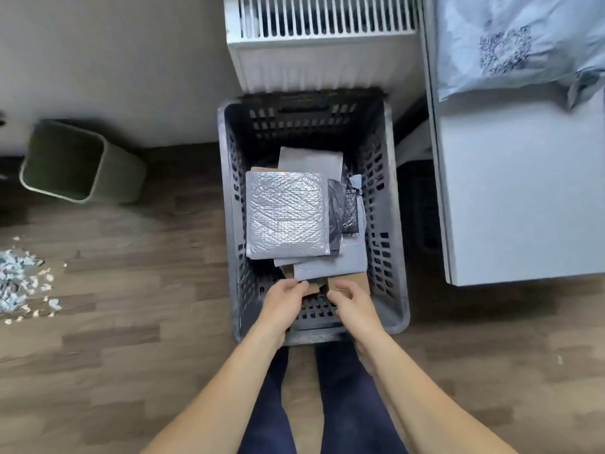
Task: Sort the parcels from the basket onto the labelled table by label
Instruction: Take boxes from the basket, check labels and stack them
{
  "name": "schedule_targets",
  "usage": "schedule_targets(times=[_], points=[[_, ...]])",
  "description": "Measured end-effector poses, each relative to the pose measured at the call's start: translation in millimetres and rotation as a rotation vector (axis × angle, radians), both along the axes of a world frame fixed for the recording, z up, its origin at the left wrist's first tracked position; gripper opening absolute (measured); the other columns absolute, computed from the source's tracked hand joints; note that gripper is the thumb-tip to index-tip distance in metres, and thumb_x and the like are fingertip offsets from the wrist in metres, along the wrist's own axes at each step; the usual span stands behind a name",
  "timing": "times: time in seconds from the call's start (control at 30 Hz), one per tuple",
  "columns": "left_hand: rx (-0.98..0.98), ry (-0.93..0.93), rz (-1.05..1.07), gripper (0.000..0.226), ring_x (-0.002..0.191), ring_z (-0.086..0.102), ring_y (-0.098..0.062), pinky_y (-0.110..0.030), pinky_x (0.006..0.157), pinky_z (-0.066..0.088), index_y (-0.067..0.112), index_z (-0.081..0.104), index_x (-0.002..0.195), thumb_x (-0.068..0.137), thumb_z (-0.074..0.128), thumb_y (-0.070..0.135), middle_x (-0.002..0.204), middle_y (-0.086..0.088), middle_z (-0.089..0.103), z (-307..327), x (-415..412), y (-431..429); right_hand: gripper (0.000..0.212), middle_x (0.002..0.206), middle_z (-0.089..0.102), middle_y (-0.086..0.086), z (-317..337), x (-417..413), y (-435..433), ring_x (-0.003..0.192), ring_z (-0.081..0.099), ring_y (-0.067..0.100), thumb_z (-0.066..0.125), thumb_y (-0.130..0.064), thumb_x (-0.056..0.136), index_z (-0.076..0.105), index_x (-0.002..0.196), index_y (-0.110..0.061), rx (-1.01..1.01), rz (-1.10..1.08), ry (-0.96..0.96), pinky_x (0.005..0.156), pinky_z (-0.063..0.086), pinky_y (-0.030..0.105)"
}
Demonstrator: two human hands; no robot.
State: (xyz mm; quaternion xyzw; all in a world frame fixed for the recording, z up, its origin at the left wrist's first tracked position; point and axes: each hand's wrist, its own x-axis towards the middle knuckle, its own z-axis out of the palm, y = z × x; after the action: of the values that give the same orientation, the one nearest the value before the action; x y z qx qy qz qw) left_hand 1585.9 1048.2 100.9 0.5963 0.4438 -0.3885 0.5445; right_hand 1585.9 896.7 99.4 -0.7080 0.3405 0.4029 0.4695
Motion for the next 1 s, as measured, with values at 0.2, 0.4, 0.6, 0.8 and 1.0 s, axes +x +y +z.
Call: schedule_targets(times=[0.2, 0.4, 0.6, 0.8, 1.0], points=[[-0.003, 0.083, 0.416, 0.028, 0.114, 0.054, -0.016, -0.041, 0.116, 0.039, 0.020, 0.058, 0.121, 0.100, 0.063, 0.039, 0.121, 0.006, 0.054, -81, 28, 18, 0.030, 0.126, 0.064, 0.001, -78, 8, 9, 0.118, 0.062, 0.017, 0.062, -0.024, 0.100, 0.060, 0.130, -0.021, 0.064, 0.035, 0.057, 0.112, 0.047, 0.043], [-0.076, -0.009, 0.541, 0.019, 0.103, 0.065, -0.012, -0.031, 0.089, 0.052, 0.024, 0.061, 0.120, 0.104, 0.058, 0.033, 0.117, 0.003, 0.068, -114, 67, 19, 0.024, 0.120, 0.069, -0.004, -117, 18, 23, 0.117, 0.064, 0.015, 0.062, -0.022, 0.099, 0.069, 0.122, -0.022, 0.158, 0.209, 0.074, 0.111, 0.048, 0.041], [-0.059, -0.305, 0.197, 0.067, 0.128, 0.057, -0.016, -0.046, 0.113, 0.044, 0.024, 0.059, 0.139, 0.080, 0.067, 0.054, 0.140, 0.005, 0.061, -91, 119, -15, 0.022, 0.108, 0.069, -0.007, -125, 28, 33, 0.111, 0.064, 0.015, 0.063, -0.027, 0.096, 0.070, 0.117, -0.024, 0.149, 0.226, 0.071, 0.101, 0.050, 0.035], [0.306, -0.261, 0.272, 0.017, 0.105, 0.060, -0.020, -0.029, 0.088, 0.045, 0.018, 0.068, 0.111, 0.099, 0.056, 0.021, 0.110, 0.001, 0.066, -101, 106, 8, 0.024, 0.105, 0.075, -0.001, -124, 40, 35, 0.103, 0.069, 0.020, 0.064, -0.037, 0.080, 0.072, 0.101, -0.030, 0.162, 0.149, 0.015, 0.101, 0.055, 0.046], [-0.067, 0.007, 0.912, 0.059, 0.122, 0.059, -0.027, -0.038, 0.106, 0.052, 0.007, 0.046, 0.144, 0.096, 0.071, 0.032, 0.134, -0.019, 0.055, -125, 102, 35, 0.013, 0.106, 0.076, 0.008, -129, 45, 38, 0.102, 0.073, 0.027, 0.062, -0.014, 0.098, 0.070, 0.102, -0.024, 0.172, 0.095, 0.011, 0.095, 0.057, 0.043]])
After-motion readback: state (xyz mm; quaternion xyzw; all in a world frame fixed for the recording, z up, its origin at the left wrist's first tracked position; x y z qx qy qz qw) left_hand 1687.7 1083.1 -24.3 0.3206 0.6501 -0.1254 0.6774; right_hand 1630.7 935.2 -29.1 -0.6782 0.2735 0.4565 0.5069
